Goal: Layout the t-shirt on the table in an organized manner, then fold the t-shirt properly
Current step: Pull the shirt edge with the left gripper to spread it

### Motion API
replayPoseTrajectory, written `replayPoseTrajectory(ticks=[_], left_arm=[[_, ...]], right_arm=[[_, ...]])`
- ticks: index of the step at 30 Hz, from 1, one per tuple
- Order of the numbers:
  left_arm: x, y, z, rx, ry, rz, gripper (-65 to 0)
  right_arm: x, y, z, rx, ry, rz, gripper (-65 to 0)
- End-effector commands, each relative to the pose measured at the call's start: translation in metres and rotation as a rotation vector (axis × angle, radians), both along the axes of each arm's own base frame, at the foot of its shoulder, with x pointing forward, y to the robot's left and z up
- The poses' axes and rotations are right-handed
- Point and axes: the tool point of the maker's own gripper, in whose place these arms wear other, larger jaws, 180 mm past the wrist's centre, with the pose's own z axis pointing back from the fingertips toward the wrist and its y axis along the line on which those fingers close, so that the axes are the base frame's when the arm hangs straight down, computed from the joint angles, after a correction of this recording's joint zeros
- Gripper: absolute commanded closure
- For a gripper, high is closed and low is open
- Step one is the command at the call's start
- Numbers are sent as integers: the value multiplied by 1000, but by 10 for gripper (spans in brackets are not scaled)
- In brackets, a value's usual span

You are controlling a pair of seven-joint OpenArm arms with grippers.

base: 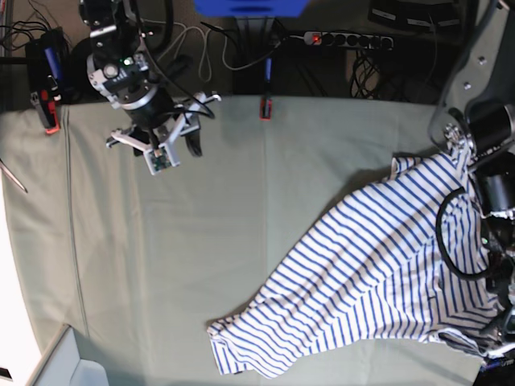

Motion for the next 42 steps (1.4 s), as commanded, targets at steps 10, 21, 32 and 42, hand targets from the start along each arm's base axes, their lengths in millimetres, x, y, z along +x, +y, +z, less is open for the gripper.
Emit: replayPoseTrajectory(ticks=[10,21,32,42], left_arm=[[8,8,-8,-31,24,16,-296],[-43,38,-9,118,40,51,-297],[-150,60,-147,135,404,58,-300],[-201,80,-177,141,516,92,-302]], right_arm=[[0,6,7,21,-26,18,-248],[-4,33,9,94,-14,10,-248],[-6,33,7,94,-6,9,-248],[-6,33,7,93,-8,10,-248]])
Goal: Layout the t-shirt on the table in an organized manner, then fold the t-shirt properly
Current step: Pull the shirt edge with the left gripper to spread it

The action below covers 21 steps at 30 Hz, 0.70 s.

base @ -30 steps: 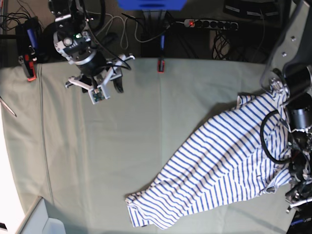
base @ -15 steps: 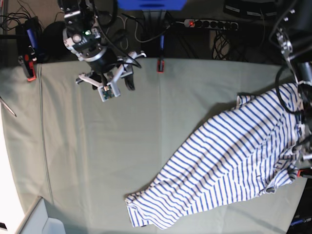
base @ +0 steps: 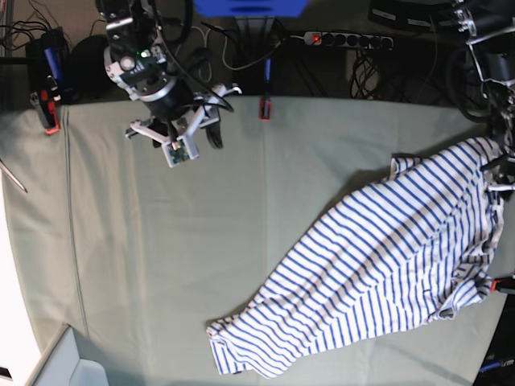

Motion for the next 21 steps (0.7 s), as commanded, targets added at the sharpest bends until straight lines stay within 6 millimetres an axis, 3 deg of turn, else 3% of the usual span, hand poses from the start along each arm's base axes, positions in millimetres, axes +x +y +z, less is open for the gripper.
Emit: replayPoseTrajectory(ticks=[1,5,14,21], left_arm=[[1,15,12,28,-21,22,-302],[-5,16,1,7,1,38,-302],[13,0,2,-18,-32,23,-303],[35,-32,-7,-1,20,-105,-303]], right_arm=[[4,3,9,20,-36,9,-248],[4,3,9,20,-36,9,-248],[4,4,9,21,-36,8,-248],[6,4,10,21,-39,8,-248]])
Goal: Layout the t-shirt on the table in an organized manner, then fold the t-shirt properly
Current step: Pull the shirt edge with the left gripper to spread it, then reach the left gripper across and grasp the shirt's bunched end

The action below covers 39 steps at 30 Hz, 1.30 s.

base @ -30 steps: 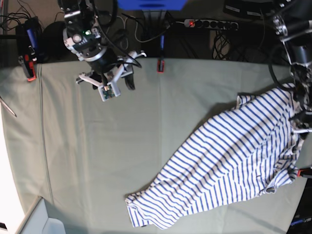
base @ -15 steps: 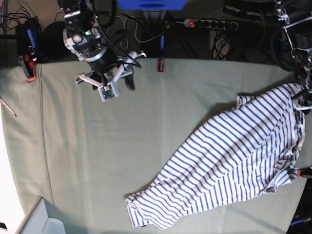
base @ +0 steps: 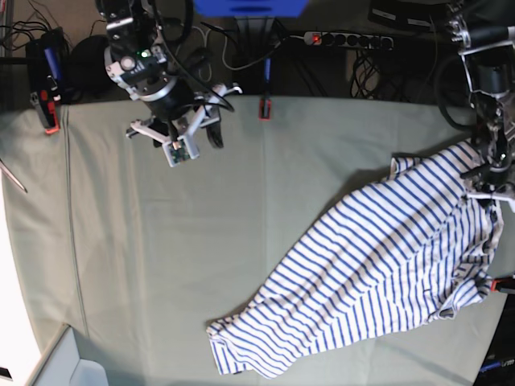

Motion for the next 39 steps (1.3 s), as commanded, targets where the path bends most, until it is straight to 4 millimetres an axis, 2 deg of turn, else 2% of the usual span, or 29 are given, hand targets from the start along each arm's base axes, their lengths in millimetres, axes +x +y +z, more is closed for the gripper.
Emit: replayPoseTrajectory(ticks=[1,7,9,14,19,27,29,33,37,39], left_arm=[[10,9,17,42,-36,-11,-303],[23,3,22,43,-47,-32,-303],[20,7,22,49,-42,-29,-303],[5,21,6,40,19,8,-303],[0,22,-5,21,49,25,-303],[-1,22,-6,21,54,26,-291],[-1,22,-6,22,56,25,-232],[-2,24,-5,20,53,32,-5],[-12,25,-15,9,83,46,-1],[-8,25,-11,20,61,44,0]], right_arm=[[5,4,10,20,-38,9,-248],[6,2,10,16,-41,11,-248],[7,1,10,15,-42,8,-248],[7,1,10,15,-42,8,-248],[7,1,10,15,-42,8,-248],[8,1,10,13,-43,9,-248],[8,0,10,13,-43,7,-248],[8,0,10,13,-43,7,-248],[7,-5,8,-4,-42,16,-248],[7,-6,8,-6,-42,15,-248]])
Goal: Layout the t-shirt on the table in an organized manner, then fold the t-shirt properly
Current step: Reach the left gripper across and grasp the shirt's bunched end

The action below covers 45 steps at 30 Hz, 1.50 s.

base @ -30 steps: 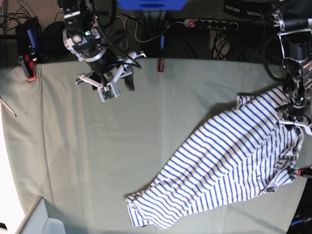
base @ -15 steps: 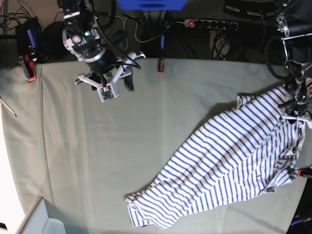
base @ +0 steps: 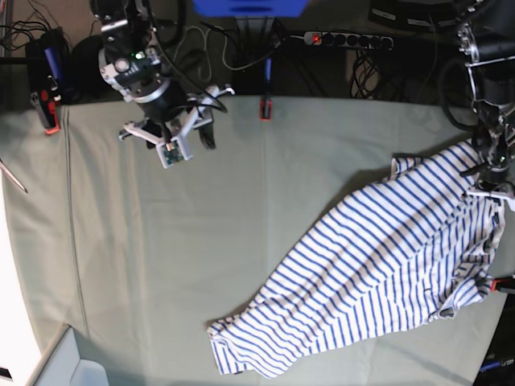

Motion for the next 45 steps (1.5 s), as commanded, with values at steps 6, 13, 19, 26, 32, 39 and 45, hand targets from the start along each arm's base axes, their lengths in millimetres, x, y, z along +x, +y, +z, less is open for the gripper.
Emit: replayPoseTrajectory(ticks=[6,13,19,26,32,39,45], left_arm=[[41,0,75,127,-212,-66,-1],[81,-76,154,137,-472,-208,-1],[116,-211,203,3,-601,-453,-1],[147,-378,262,-104,-714,-709,-1],[155,-533,278,-143,-691,-970,-1],[158,-597,285,-44,-757,-1158,-1],[154,-612,316,-40,-876,-1126,-4]], right_arm=[[4,4,9,20,-37,13,-248],[4,-4,8,-2,-35,17,-245],[10,-38,7,-41,-41,-69,-246],[7,-80,5,-92,-32,-163,-245],[4,-128,7,-150,-33,-273,-245],[-9,-150,4,-181,-9,-322,-244],[-23,-153,-1,-188,18,-331,-244]])
